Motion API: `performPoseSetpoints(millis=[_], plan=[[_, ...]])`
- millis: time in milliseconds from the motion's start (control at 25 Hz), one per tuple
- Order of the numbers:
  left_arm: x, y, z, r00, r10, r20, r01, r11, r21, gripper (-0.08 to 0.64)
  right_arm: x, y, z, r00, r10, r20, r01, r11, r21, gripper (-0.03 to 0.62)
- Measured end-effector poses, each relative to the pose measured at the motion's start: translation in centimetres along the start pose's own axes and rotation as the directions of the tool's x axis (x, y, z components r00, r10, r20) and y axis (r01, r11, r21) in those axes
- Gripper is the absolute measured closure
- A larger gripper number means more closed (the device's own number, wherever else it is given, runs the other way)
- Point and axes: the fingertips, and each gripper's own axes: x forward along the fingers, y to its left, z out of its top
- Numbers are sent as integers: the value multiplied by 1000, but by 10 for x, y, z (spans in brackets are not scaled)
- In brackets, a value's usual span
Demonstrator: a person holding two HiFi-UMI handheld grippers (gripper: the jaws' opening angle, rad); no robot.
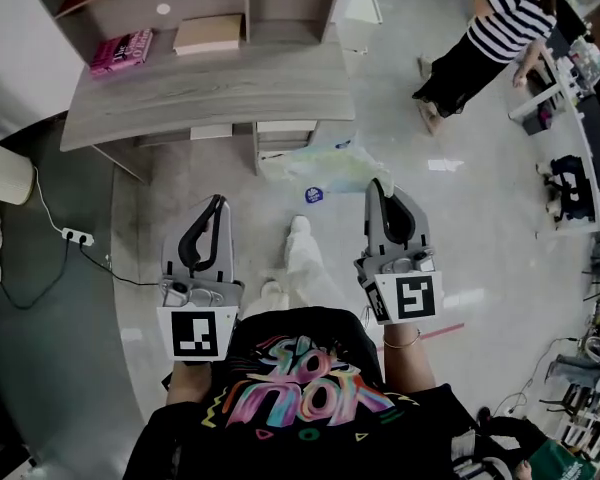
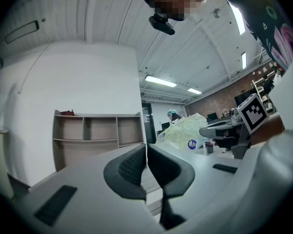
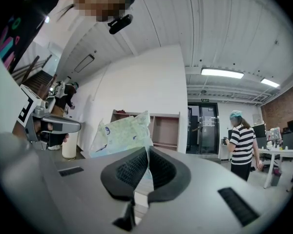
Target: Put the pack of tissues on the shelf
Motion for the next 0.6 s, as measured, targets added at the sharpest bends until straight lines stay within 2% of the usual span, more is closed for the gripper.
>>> performPoseSetpoints(millis=[160,360,600], plan=[[31,-3,-9,1000,16,3,-16,1000,3,531,25,-21,-11,1000,11,17,-11,1000,16,574],[96,7,-7,999,40,9,-40,999,17,529,83,-58,-15,999,40,27,-41,999,14,574],[190,1,23,998,61,30,-62,998,28,531,154,-124,4,996,76,41,-77,997,21,574]])
